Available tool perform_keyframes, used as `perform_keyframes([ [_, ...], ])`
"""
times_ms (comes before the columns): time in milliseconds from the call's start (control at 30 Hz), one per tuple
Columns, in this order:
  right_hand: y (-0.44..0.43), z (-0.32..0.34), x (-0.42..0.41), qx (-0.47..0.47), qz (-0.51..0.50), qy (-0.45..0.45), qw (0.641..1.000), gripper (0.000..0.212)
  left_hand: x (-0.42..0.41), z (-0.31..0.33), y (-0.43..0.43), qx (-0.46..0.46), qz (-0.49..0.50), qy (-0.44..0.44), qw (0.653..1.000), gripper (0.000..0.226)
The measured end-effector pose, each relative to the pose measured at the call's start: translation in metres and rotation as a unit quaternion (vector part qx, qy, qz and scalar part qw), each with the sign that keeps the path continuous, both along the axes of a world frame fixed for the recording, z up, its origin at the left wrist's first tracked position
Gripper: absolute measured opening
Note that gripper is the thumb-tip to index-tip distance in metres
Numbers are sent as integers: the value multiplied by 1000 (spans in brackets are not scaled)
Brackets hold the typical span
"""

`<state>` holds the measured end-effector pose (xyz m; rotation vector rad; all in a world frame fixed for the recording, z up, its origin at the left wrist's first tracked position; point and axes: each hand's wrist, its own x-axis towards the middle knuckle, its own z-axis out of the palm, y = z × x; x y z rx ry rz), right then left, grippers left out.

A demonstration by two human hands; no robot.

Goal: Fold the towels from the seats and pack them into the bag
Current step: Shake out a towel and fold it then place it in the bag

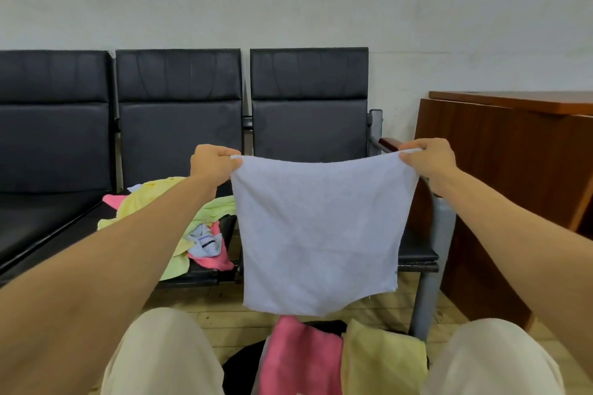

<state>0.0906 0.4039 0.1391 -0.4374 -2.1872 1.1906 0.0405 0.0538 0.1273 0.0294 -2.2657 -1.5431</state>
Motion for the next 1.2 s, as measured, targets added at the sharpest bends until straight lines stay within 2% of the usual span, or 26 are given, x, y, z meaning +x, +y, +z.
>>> perform_keyframes([
  [133, -1, 0, 1, 26, 18, -13, 999, 35, 2, 3, 2, -37, 42, 30, 998, 18],
  [433, 1, -3, -3, 141, -51, -24, 988, 23, 1, 8, 7, -80, 91, 89, 989, 15],
  [567, -3, -6, -8, 177, -93, -38, 979, 19, -3, 8, 9, -81, 105, 87, 987, 13],
  [667, -7, -7, -16, 210, -85, -56, 972, 21, -10, 6, 11, -113, 138, 80, 981, 11],
  [767, -11, -6, -29, 206, -44, -97, 973, 23, -20, 5, 14, -107, 152, 53, 981, 10],
  [933, -10, -9, -64, 223, -18, -92, 970, 31, -45, 5, 32, -45, 122, -4, 991, 10],
  [1033, -5, -13, -93, 182, -2, -101, 978, 35, -67, 1, 40, -47, 106, -14, 993, 17],
  [1100, 0, -16, -113, 171, 12, -96, 981, 43, -85, -4, 43, -56, 99, -17, 993, 21],
  [1200, 6, -27, -138, 140, 25, -39, 989, 33, -110, -15, 47, -57, 83, -13, 995, 22],
])
